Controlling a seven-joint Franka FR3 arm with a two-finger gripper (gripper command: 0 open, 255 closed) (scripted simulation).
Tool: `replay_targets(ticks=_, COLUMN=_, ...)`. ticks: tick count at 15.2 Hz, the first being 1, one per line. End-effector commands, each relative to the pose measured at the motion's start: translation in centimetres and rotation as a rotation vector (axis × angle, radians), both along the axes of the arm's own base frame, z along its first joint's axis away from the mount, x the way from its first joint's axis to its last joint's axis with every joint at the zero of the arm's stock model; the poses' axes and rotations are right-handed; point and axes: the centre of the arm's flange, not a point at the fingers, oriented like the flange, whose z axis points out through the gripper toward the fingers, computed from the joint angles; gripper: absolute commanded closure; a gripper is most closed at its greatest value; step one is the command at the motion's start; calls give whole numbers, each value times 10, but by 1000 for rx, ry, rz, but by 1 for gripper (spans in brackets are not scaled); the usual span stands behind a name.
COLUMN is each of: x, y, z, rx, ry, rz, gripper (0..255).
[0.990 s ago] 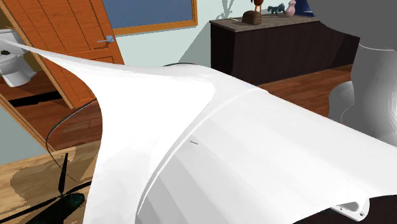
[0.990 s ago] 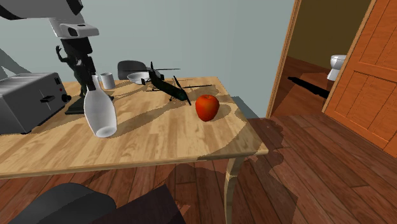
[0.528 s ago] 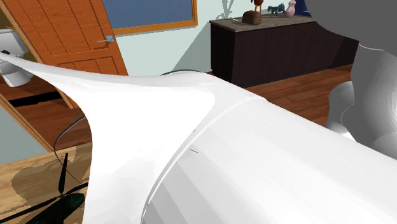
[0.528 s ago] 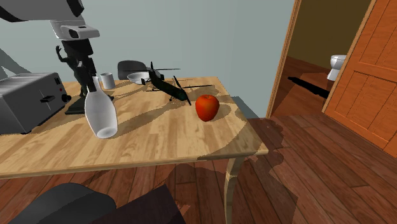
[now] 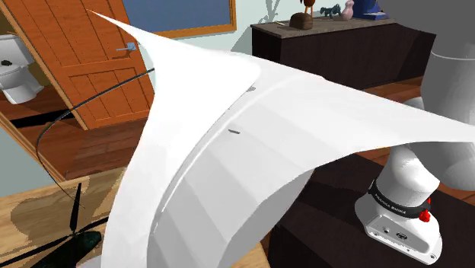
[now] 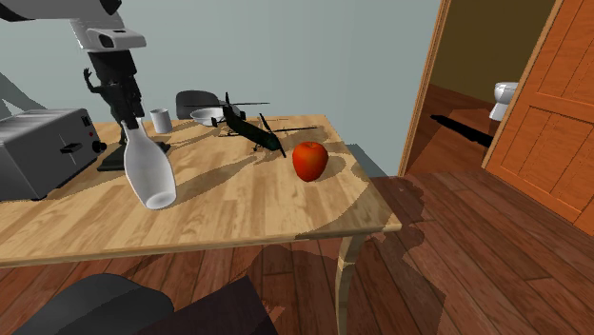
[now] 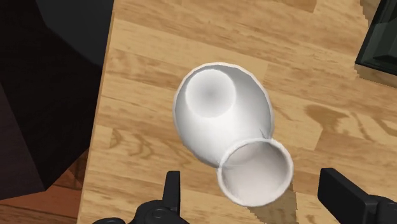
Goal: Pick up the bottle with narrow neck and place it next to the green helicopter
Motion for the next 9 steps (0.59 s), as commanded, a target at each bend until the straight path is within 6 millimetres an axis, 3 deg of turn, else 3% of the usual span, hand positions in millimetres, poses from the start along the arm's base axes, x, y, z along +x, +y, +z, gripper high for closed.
replay_targets(ticks=1, x=0, y=-1, z=23, rx=-1, ry=0, rz=0, gripper=0)
replay_targets(ticks=2, x=-1, y=-1, z=34, rx=-1, ry=0, rz=0, gripper=0)
replay_targets(ticks=9, x=-1, y=-1, z=34, rx=-1, ry=0, rz=0, gripper=0)
